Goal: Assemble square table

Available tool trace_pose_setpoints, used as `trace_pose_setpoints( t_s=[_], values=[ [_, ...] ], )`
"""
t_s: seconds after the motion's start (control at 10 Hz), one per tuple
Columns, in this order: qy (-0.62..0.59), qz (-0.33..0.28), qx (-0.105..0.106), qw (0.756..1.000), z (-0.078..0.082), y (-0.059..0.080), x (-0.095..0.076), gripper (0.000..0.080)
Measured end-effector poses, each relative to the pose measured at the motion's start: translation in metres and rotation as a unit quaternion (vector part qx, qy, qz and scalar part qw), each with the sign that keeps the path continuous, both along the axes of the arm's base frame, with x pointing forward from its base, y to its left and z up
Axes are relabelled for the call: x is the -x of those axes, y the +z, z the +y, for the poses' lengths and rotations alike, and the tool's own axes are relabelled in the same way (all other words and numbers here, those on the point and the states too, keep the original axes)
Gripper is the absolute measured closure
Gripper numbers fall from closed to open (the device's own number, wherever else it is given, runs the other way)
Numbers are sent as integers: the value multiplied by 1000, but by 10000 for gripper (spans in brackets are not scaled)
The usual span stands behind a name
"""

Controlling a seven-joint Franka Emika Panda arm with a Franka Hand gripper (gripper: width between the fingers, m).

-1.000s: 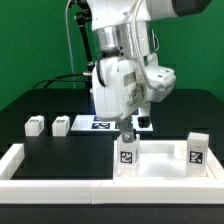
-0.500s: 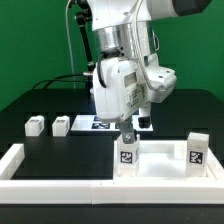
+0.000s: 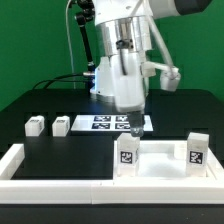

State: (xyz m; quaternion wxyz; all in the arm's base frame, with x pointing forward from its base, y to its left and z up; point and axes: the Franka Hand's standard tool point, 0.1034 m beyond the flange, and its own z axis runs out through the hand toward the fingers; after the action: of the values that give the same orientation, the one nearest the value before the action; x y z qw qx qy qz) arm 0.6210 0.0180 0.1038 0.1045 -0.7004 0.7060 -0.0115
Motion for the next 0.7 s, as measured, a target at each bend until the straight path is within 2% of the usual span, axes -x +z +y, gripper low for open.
trace_pose_setpoints(
  t_s=[0.1,0.2,0.6,0.7],
  values=[
    [84,-11,14,996,0,1,1,151],
    [93,-9,16,995,4,0,4,151],
    [241,-28,40,969,2,-2,4,151],
    [356,-42,59,932,-2,-3,5,151]
  ],
)
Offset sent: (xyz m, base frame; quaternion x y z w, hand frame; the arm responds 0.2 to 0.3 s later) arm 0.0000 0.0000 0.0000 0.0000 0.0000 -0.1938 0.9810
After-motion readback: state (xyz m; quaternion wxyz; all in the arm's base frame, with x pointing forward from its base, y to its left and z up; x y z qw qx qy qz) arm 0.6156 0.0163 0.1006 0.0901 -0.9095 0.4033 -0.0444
